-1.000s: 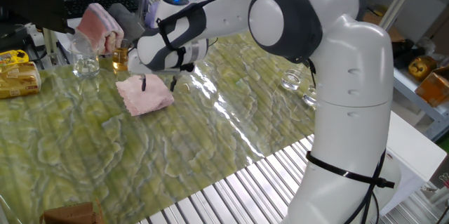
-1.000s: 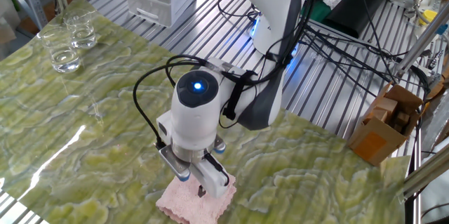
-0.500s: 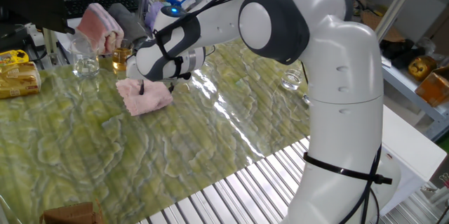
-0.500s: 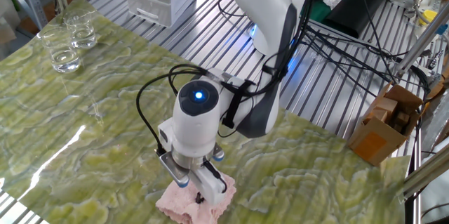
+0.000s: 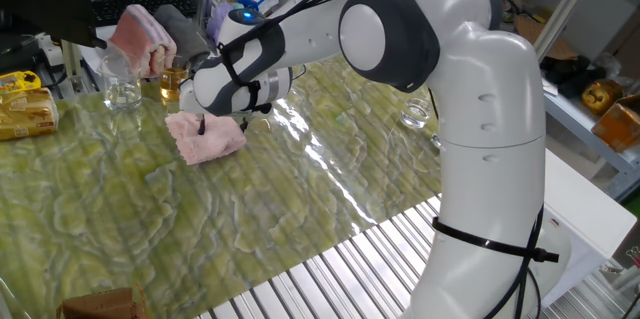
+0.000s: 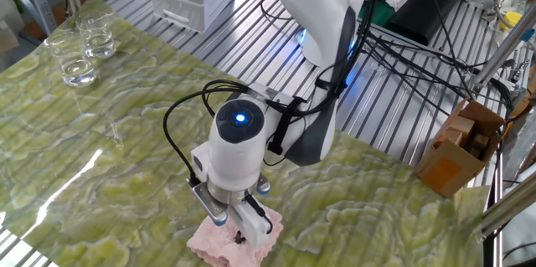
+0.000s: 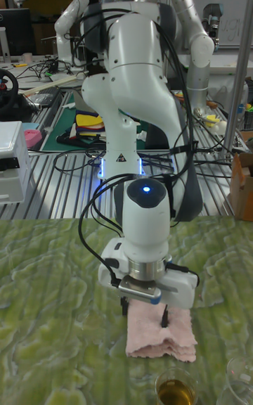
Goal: Clean the table with a cloth
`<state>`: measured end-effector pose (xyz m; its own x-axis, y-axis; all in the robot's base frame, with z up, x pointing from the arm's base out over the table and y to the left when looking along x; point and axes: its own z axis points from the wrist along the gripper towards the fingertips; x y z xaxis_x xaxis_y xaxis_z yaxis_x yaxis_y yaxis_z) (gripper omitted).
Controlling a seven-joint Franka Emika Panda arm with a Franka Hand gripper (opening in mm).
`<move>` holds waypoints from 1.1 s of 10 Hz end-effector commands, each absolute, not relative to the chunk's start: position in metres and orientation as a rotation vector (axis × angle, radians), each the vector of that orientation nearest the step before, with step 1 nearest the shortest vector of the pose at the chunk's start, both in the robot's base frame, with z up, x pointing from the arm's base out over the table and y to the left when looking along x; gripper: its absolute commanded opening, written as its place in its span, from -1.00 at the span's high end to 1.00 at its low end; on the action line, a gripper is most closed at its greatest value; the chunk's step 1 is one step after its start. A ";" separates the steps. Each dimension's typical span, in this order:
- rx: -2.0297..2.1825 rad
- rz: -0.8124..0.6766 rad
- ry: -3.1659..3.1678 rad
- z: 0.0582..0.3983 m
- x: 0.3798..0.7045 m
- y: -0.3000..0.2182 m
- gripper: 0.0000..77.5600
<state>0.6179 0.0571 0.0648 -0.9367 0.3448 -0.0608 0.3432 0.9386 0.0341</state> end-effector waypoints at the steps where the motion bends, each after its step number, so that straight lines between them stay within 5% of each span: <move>1: 0.548 0.030 3.026 0.067 0.619 0.058 0.97; 11: 0.548 0.030 3.026 0.067 0.619 0.058 0.97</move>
